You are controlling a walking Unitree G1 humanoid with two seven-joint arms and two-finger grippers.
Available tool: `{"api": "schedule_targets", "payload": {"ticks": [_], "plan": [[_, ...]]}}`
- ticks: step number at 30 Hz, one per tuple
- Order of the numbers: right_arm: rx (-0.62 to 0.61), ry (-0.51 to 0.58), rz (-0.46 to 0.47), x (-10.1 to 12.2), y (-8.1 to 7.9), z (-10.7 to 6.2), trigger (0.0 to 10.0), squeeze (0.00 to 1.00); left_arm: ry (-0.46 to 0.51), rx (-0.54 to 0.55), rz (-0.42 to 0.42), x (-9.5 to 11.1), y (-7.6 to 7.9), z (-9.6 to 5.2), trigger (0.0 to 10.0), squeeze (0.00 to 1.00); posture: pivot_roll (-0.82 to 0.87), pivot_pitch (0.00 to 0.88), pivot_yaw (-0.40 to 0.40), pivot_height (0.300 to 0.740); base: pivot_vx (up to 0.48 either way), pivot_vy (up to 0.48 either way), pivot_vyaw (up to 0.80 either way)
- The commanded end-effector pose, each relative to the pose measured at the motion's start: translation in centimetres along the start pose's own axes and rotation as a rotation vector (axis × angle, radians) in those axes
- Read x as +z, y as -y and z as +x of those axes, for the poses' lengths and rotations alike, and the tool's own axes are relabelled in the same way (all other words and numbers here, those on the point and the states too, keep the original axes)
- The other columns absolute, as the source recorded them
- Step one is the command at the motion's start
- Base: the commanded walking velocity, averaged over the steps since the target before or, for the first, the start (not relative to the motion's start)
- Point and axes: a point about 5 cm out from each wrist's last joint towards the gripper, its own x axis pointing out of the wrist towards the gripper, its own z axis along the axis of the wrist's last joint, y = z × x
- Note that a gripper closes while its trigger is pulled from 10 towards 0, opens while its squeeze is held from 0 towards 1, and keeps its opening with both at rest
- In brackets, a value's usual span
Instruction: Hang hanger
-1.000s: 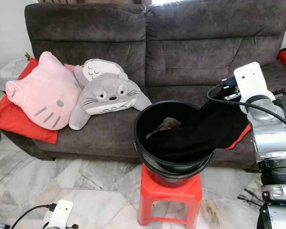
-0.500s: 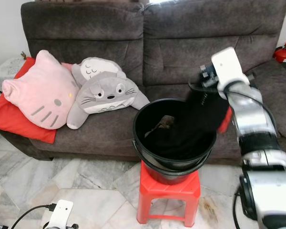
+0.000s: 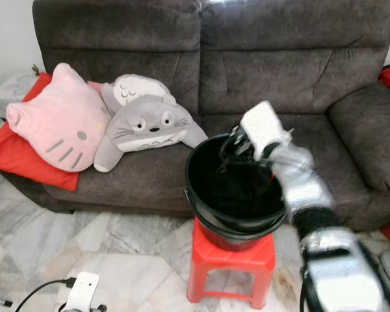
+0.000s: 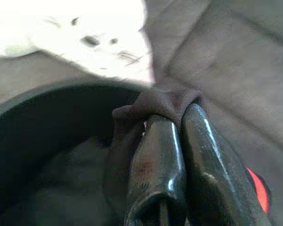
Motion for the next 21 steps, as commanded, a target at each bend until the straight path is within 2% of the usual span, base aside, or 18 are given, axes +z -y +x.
{"api": "schedule_targets", "payload": {"ticks": [1, 4, 8, 9, 12, 13, 15, 16, 17, 21], "plan": [[0.004, 0.111, 0.003, 2.1, -0.6, -1.2, 0.0, 0.0, -0.012, 0.009, -0.004, -0.4, -0.3, 0.0, 10.0, 0.0, -0.27, 0.0, 0.067, 0.74, 0.0, 0.0, 0.0], [-0.02, 0.118, 0.039, 2.1, -1.2, -2.4, 0.0, 0.0, -0.012, 0.01, -0.001, -0.4, -0.3, 0.0, 10.0, 0.0, -0.28, 0.0, 0.068, 0.74, 0.0, 0.0, 0.0], [-0.126, 0.037, 0.081, 1.3, -2.3, -6.0, 0.0, 0.0, -0.012, 0.007, 0.003, -0.4, -0.4, 0.0, 10.0, 0.0, -0.28, 0.0, 0.066, 0.74, 0.0, 0.0, 0.0], [-0.172, -0.012, 0.067, 0.8, -2.7, -7.6, 0.0, 0.0, -0.011, 0.006, 0.005, -0.3, -0.4, 0.0, 10.0, 0.0, -0.29, 0.0, 0.065, 0.74, 0.0, 0.0, 0.0], [-0.218, -0.036, 0.059, 0.5, -2.8, -8.6, 0.0, 0.0, -0.01, 0.006, 0.006, -0.3, -0.4, 0.0, 10.0, 0.0, -0.3, 0.0, 0.066, 0.74, 0.0, 0.0, 0.0], [-0.28, -0.072, 0.049, 0.0, -2.7, -9.8, 0.0, 0.0, -0.009, 0.006, 0.008, -0.3, -0.4, 0.0, 10.0, 0.0, -0.3, 0.0, 0.066, 0.74, 0.0, 0.0, 0.0], [-0.329, -0.113, 0.036, -0.6, -2.7, -10.9, 0.0, 0.0, -0.008, 0.006, 0.009, -0.2, -0.4, 0.0, 10.0, 0.0, -0.3, 0.0, 0.065, 0.74, 0.0, 0.0, 0.0], [-0.343, -0.152, 0.059, -1.4, -3.1, -11.6, 0.0, 0.0, -0.008, 0.006, 0.01, -0.2, -0.4, 0.0, 10.0, 0.0, -0.31, 0.0, 0.066, 0.74, 0.0, 0.0, 0.0], [-0.329, -0.236, 0.099, -2.9, -4.1, -12.8, 0.0, 0.0, -0.007, 0.004, 0.012, -0.2, -0.4, 0.0, 10.0, 0.0, -0.31, 0.0, 0.066, 0.74, 0.0, 0.0, 0.0], [-0.28, -0.373, 0.115, -5.8, -5.8, -14.3, 0.0, 0.0, -0.007, 0.002, 0.014, -0.2, -0.4, 0.0, 10.0, 0.0, -0.31, 0.0, 0.066, 0.74, 0.0, 0.0, 0.0]]}}
